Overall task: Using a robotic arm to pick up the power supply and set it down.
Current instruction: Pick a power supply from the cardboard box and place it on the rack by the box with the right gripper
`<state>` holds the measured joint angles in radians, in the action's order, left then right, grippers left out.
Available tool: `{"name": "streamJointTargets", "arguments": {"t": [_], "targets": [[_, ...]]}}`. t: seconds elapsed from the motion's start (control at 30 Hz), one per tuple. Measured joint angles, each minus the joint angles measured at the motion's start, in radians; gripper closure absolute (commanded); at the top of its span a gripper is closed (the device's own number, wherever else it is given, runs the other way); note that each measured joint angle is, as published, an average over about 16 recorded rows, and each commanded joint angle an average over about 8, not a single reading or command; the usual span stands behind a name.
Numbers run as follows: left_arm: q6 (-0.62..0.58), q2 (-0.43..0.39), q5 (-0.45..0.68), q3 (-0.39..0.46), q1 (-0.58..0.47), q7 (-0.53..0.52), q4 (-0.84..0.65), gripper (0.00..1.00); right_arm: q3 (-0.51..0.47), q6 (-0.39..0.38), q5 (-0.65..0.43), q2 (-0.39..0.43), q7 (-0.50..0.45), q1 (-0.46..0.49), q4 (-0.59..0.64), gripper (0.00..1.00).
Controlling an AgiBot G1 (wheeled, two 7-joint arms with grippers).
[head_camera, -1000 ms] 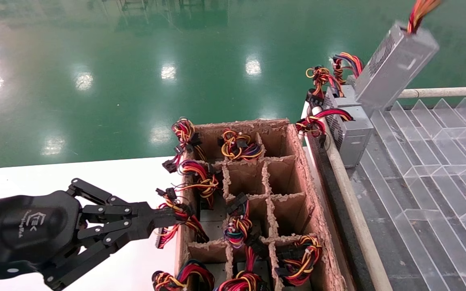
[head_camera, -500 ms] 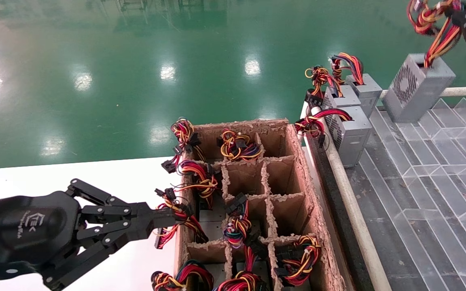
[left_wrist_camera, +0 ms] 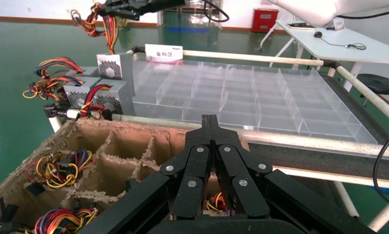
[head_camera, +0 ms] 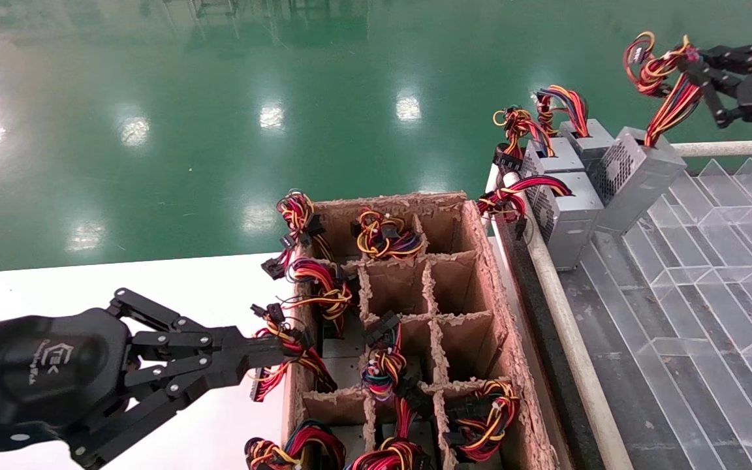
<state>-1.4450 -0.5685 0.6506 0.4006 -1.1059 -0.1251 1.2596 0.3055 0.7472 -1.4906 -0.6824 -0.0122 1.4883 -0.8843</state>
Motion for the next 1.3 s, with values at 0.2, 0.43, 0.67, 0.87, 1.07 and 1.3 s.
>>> {"name": "streamJointTargets", "arguments": {"t": [0.2,0.43,0.67,0.87,1.07,1.3], "targets": [[0.0,0.0,0.0,0.0,0.0,0.0,0.0,1.0,0.006,0.006,0.001,-0.016,0.014,-0.002,0.017,1.0],[0.0,0.0,0.0,0.0,0.0,0.0,0.0,1.0,0.018,0.006,-0.006,-0.042,0.022,-0.01,0.029,1.0],[0.0,0.0,0.0,0.0,0.0,0.0,0.0,1.0,0.032,0.002,-0.015,-0.068,0.02,-0.023,0.033,1.0],[0.0,0.0,0.0,0.0,0.0,0.0,0.0,1.0,0.044,0.004,-0.025,-0.083,0.008,-0.029,0.038,0.63],[0.0,0.0,0.0,0.0,0.0,0.0,0.0,1.0,0.054,0.005,-0.036,-0.091,-0.007,-0.028,0.042,0.0],[0.0,0.0,0.0,0.0,0.0,0.0,0.0,1.0,0.052,0.014,-0.03,-0.088,-0.026,-0.026,0.029,0.0]]}}
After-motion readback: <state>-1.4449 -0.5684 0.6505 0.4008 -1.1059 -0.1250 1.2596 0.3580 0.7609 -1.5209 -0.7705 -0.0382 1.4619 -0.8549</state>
